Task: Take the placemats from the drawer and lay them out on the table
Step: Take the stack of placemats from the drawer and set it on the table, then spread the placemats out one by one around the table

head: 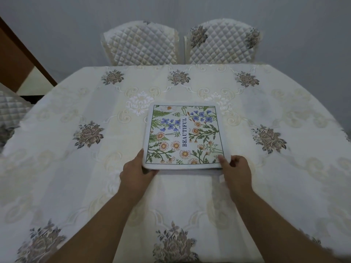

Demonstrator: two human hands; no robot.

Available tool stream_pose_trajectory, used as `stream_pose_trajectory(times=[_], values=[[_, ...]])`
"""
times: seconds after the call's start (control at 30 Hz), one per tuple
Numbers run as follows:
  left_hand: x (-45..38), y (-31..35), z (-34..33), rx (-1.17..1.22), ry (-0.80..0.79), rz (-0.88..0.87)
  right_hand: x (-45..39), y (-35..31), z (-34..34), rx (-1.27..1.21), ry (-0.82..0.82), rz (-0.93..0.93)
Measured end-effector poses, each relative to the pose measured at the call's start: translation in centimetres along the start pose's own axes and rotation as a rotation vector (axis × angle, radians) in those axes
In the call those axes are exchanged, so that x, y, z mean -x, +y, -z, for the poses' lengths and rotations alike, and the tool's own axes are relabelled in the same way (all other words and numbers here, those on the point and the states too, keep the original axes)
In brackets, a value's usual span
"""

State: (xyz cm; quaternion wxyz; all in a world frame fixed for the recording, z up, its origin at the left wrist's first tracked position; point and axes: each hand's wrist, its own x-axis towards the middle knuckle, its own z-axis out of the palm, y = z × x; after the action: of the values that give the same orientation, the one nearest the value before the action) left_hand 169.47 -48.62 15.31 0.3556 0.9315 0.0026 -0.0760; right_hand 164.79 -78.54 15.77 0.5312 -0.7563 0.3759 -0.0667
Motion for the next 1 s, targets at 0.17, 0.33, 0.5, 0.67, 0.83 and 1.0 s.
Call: stream_pose_trajectory(times=[0.17, 0.33, 0.5, 0.67, 0.83, 1.0], values=[[0.2, 1.6, 1.6, 0.151, -0.144, 0.086, 0.9, -0.1, 0.8, 0.076, -0.007, 0.059], [2.4, 3.7, 2.4, 0.313, -0.166, 0.215, 4.4, 0.3, 3.9, -0.035, -0.160, -0.056], [4.6, 3.0, 3.2, 0.553, -0.269, 0.401, 6.1, 0.9, 6.2, 0.086, -0.470, -0.139], [7.0, 2.0, 3.3, 0.502, -0.563, 0.377, 7.0, 0.9, 6.8, 0.413, -0.474, 0.013], [9.0, 4.1, 3.5, 0.331, -0.393, 0.172, 9.8, -1.9, 7.5, 0.475, -0.380, 0.123], [12.5, 8.9, 8.6, 0.390, -0.353, 0.102, 14.8, -7.5, 11.9, 0.385, -0.314, 0.164]])
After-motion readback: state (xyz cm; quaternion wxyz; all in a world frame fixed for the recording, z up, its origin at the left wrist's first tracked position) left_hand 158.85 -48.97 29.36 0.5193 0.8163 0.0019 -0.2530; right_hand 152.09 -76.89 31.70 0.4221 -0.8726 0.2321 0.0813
